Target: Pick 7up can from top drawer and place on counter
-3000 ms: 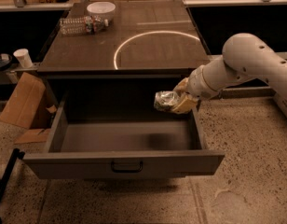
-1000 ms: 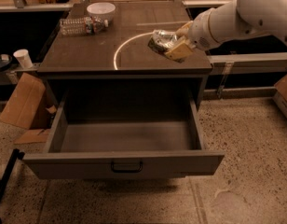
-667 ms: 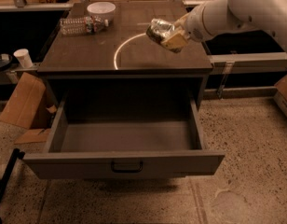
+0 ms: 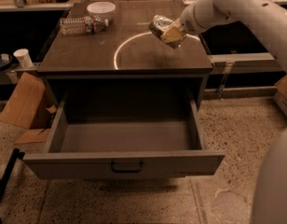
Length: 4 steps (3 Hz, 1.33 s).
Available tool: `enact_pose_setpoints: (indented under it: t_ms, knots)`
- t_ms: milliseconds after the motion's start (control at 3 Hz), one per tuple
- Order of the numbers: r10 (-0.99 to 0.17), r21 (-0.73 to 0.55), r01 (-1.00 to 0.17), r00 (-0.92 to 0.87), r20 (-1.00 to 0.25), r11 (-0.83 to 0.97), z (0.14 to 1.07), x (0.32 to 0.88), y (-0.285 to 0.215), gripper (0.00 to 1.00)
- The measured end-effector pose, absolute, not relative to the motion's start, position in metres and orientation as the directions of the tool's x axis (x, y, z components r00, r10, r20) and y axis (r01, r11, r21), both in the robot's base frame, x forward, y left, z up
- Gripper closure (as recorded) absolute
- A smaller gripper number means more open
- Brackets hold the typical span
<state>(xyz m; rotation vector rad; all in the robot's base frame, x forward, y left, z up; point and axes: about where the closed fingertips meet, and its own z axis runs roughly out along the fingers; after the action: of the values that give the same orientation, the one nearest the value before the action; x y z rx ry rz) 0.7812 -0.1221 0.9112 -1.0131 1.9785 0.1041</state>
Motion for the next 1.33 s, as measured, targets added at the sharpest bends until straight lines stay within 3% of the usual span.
enact_pose_setpoints:
  t_ms: [667,1333]
  knots:
    - [-0.585,-0.207,-0.664,-0.416,-0.697,0.719,0.871,0.807,-0.13,1.0]
    - [-0.571,-0.191,-0.658,-0.428,-0.7,0.728,0.867,0.813,-0.13,0.58]
